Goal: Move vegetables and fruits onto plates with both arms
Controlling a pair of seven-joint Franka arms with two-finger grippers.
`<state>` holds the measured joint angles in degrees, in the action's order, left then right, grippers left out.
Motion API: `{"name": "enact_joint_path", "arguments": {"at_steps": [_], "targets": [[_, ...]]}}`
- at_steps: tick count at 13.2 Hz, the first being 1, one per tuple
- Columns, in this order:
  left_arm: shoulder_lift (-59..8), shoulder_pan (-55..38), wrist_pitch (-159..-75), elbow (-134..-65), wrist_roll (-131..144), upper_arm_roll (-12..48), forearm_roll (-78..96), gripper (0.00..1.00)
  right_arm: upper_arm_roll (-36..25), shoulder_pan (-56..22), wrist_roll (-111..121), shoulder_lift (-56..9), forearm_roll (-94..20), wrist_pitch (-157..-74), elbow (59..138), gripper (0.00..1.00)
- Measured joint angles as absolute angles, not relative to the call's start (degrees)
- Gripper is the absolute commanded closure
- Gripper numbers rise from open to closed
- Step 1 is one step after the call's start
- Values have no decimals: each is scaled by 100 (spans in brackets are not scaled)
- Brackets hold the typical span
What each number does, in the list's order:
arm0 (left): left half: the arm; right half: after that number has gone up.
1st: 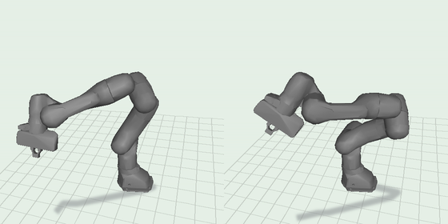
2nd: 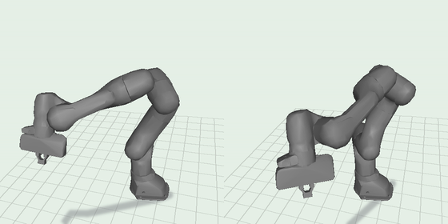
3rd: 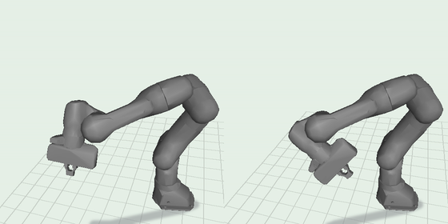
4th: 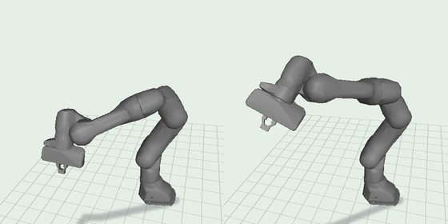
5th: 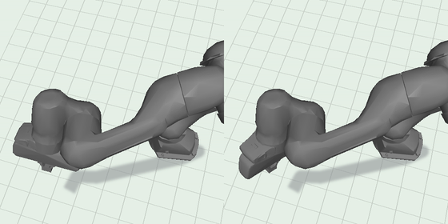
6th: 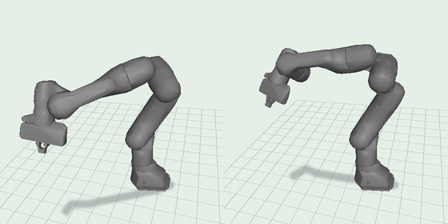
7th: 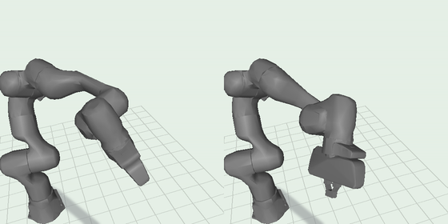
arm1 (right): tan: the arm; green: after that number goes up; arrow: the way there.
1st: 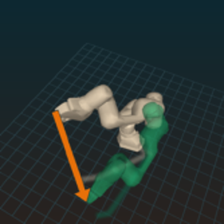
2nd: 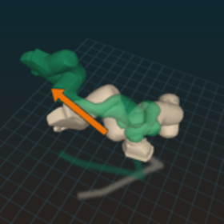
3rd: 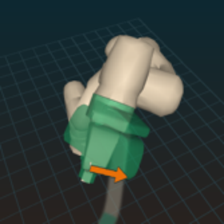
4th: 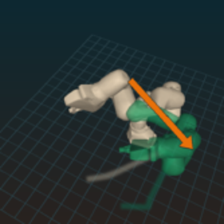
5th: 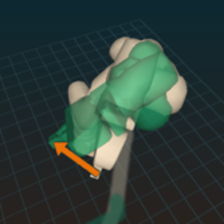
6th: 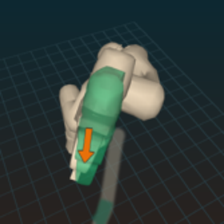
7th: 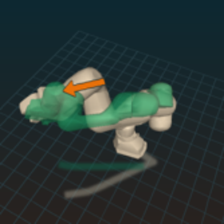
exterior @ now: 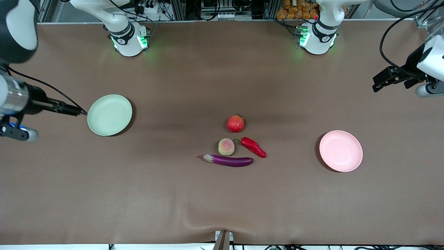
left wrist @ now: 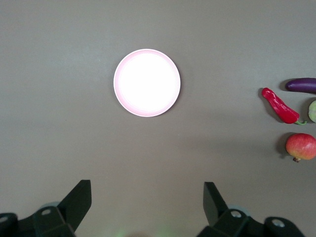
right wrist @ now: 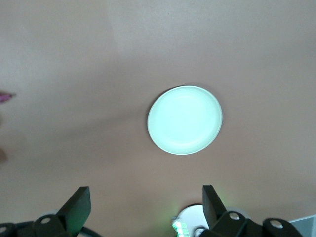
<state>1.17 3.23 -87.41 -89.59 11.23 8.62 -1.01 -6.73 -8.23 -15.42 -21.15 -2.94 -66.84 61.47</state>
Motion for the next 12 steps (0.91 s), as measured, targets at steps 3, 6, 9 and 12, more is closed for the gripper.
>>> {"name": "enact_joint_path", "arguments": {"at_steps": [3,6,9,12], "targets": [[115,329,-8728,-8951,1120,853,-100,0,-532,-391,-796,-1656,-257,-6576,6071,0],[115,333,-8727,-8927,1119,837,-100,0,-464,-186,-700,-813,-257,-7064,6832,0],[115,334,-8724,-8919,1119,835,-100,0,-320,-184,-699,74,-253,-7772,8229,0],[115,334,-8718,-8916,1119,834,-100,0,-107,-173,-699,360,-223,-7902,8693,0]]}}
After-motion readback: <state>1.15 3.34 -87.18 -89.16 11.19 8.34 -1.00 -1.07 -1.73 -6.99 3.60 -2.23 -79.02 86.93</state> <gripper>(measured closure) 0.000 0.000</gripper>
